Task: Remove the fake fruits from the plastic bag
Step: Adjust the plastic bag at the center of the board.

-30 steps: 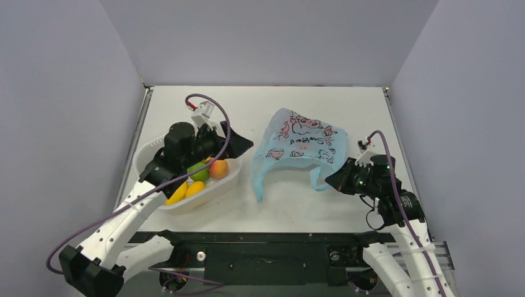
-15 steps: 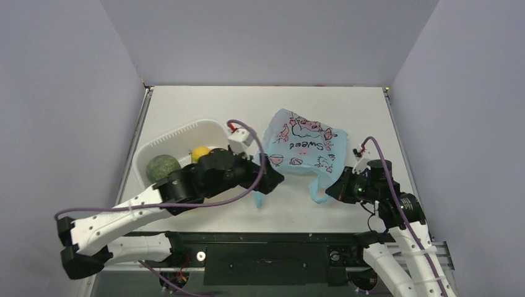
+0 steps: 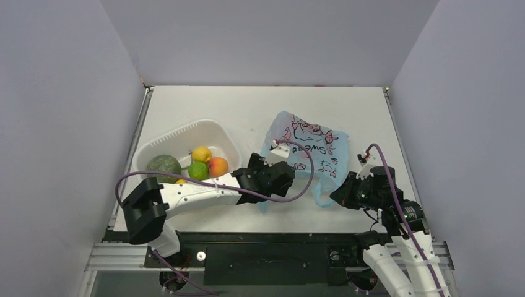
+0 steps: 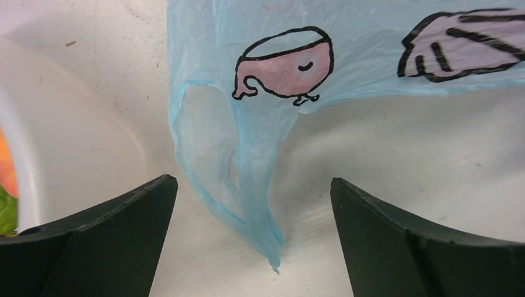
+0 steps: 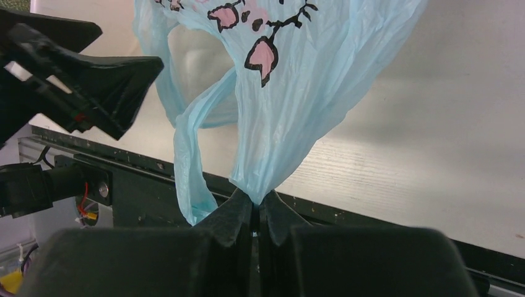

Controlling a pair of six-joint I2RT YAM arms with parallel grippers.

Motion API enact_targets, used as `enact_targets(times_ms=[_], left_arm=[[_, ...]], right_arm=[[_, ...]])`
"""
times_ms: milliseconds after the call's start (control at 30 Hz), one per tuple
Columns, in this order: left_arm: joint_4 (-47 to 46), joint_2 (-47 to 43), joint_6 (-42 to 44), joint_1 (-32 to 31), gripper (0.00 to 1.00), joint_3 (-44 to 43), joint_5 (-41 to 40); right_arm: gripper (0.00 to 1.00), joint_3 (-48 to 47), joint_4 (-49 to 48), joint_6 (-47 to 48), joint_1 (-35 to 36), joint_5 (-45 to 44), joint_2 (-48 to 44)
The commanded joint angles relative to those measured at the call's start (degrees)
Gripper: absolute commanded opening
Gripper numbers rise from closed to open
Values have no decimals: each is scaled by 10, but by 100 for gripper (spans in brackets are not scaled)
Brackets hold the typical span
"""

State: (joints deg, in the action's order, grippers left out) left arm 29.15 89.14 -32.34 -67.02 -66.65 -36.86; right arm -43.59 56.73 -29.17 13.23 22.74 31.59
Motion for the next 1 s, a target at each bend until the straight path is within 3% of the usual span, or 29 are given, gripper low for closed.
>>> enact_targets(times_ms=[0, 100, 233, 400, 433, 467, 700, 967], left_arm=[[-37, 46, 12, 12, 94, -18, -7], [-53, 78, 10, 21, 87, -19, 18], [-68, 102, 2, 40, 62, -13, 52], [-108, 81, -4, 53, 20, 13, 128], [-121, 73, -4, 56, 5, 16, 142], [-125, 52, -7, 58, 1, 20, 171], [-229, -83, -51, 132, 0, 77, 381], [-274, -138, -74, 200, 0, 96, 502]], right_arm=[[0, 1, -2, 1, 5, -16, -3], [0, -2, 1, 2, 6, -22, -6], [0, -5, 7, -2, 5, -40, -11], [1, -5, 18, -2, 6, -72, -17], [2, -4, 23, -5, 6, -79, -17], [4, -2, 24, -8, 5, -93, -20], [13, 91, -13, -75, 10, -94, -17], [17, 213, -77, -169, 38, -241, -6]])
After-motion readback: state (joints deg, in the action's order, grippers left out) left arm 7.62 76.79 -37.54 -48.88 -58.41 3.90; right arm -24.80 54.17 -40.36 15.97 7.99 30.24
